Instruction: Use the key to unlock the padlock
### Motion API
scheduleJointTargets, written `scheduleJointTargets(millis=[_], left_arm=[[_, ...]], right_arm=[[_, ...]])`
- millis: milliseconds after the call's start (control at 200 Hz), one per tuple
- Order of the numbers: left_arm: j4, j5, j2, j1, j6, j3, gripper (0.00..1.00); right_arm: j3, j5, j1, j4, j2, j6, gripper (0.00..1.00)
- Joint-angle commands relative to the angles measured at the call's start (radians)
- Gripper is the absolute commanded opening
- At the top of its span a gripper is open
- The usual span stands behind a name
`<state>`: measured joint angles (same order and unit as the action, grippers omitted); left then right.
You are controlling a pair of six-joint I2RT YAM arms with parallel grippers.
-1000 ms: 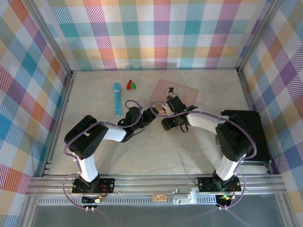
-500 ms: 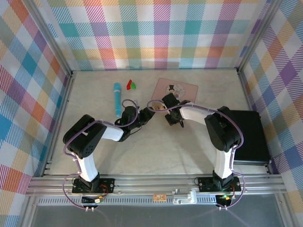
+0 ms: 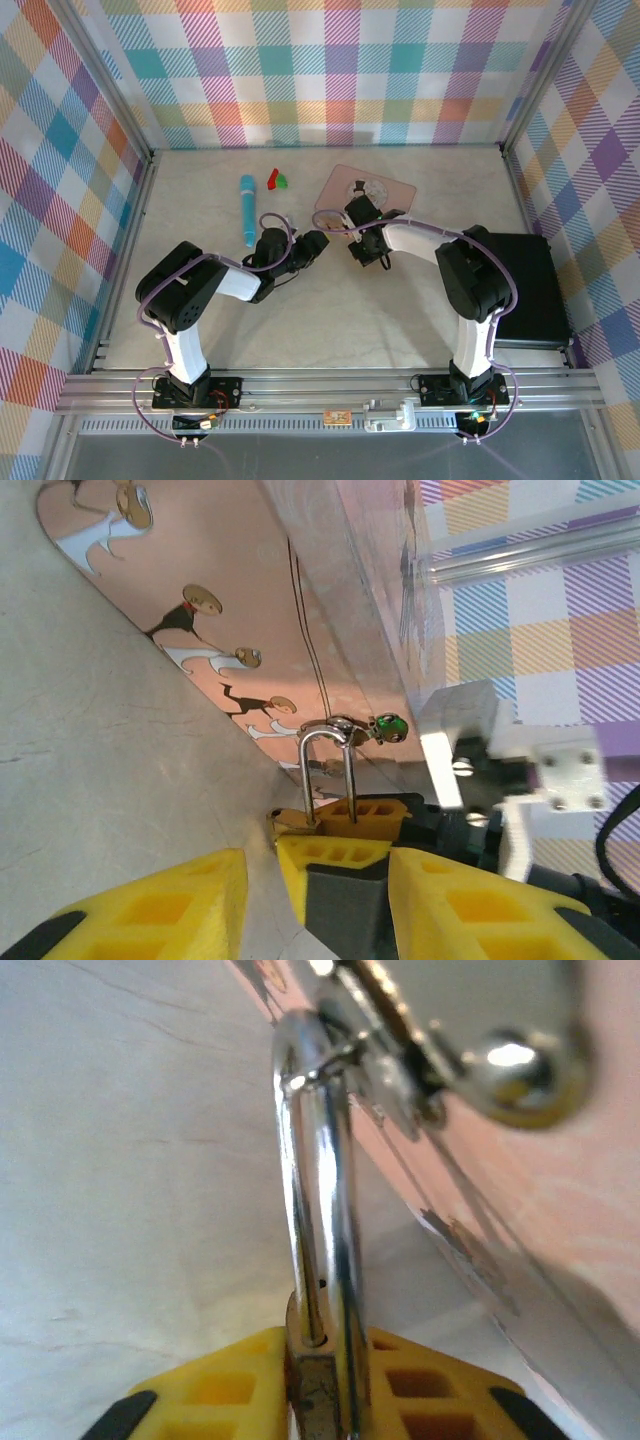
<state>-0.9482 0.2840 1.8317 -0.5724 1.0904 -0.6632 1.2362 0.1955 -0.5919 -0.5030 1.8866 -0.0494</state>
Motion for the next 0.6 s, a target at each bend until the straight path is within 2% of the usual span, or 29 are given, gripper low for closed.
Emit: scheduleJointTargets(millis=[0, 190, 330, 595], left_arm=[[-0.041, -0.005, 0.014, -0.015, 0.021, 0.002, 0.41], [-0.127, -0.034, 0.092, -0.046, 0.06, -0.035, 0.41], [-0.217, -0.041, 0.165, -0.053, 0.092, -0.067, 0.39], [-0.262, -0.059, 0.212, -0.064, 0.101, -0.11, 0.39]], right_arm=[[0.037, -0.196, 0.019, -0.05, -0.024, -0.03, 0.14], [0.061, -0.338, 0.047, -0.074, 0.002, -0.082, 0.04], [0.064, -0.413, 0.057, -0.081, -0.006, -0.097, 0.03], [0.056, -0.514, 0.087, -0.08, -0.008, -0.082, 0.03]])
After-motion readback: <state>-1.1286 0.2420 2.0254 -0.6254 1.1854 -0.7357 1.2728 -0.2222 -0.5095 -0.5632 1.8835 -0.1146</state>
